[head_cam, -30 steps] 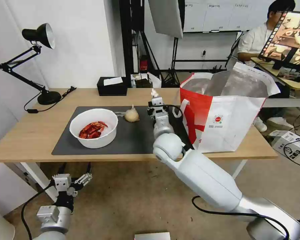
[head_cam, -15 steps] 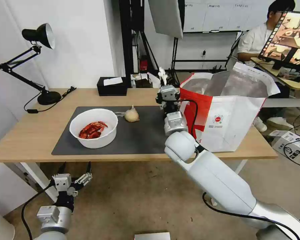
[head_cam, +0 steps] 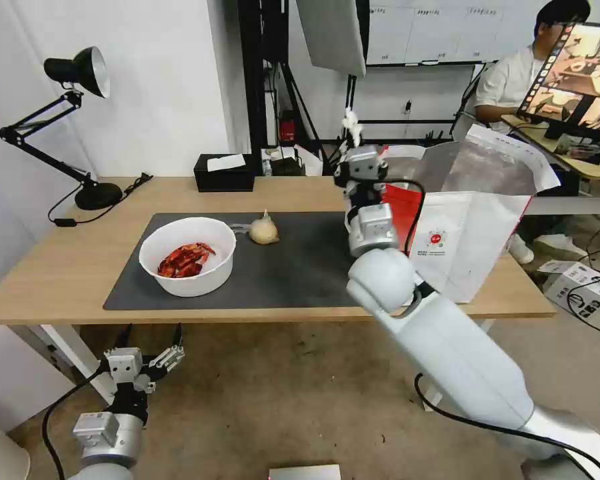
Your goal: Pick up the trash from the table and place it into the takeout bag.
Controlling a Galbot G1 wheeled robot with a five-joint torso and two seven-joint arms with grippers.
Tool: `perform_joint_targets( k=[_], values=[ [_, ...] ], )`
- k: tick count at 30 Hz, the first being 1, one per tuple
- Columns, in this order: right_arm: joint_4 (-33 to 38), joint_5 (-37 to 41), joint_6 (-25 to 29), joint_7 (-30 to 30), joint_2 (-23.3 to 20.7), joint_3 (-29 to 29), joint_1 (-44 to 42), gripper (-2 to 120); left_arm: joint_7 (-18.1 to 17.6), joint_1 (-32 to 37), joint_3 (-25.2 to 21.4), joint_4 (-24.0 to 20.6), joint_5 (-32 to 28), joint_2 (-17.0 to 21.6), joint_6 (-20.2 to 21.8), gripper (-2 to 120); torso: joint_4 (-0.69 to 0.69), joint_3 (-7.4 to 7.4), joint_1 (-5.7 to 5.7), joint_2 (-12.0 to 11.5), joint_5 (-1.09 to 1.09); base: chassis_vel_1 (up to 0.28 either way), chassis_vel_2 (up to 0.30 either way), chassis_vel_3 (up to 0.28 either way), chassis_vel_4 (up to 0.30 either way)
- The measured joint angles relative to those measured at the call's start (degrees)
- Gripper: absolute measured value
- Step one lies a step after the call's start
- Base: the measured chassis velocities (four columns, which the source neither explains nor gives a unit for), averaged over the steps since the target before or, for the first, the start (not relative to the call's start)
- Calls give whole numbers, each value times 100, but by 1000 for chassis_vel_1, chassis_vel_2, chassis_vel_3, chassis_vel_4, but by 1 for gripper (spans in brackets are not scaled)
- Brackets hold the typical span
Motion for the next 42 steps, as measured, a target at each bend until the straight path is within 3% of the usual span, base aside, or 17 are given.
perform_joint_targets(
  k=[7, 21, 27, 29, 31, 33, 36, 42],
  values=[
    [237, 708, -616, 399, -317, 494, 51, 0, 0, -14, 36, 14, 8, 3, 0, 100, -1, 0, 0, 0, 1, 0, 0, 0, 0],
    [281, 1713, -1159, 684, -861, 875, -117, 1, 2, -63, 150, -2, 6, 44, -4, 100, -1, 0, 0, 0, 1, 0, 0, 0, 0],
    [347, 2077, -1327, 719, -1010, 914, -133, 25, 4, -29, 142, -78, -22, 73, -9, 100, 0, 0, 0, 0, 0, 0, 0, 0, 0],
    [348, 2141, -1353, 734, -1026, 919, -113, 27, 5, -25, 142, -84, -30, 73, -19, 100, 0, 0, 0, 0, 0, 0, 0, 0, 0],
    [382, 2572, -1498, 848, -1098, 931, -38, 40, 5, -3, 143, -116, -48, 75, -52, 100, 0, 0, 0, -1, 0, 0, 0, 0, 0],
    [408, 2752, -1564, 894, -1125, 931, -15, 43, 5, 6, 143, -126, -50, 77, -55, 100, 0, 0, 0, 0, 0, 0, 0, 0, 0],
    [437, 3146, -1665, 976, -1190, 905, 44, 58, 5, 32, 141, -164, -53, 71, -58, 100, 0, 0, 0, 0, 0, 0, 0, 0, 0],
    [464, 3269, -1669, 946, -1226, 887, 78, 80, 7, 69, 129, -200, -54, 51, -61, 100, 0, 0, 0, 0, 0, 0, 0, 0, 0]
  ],
)
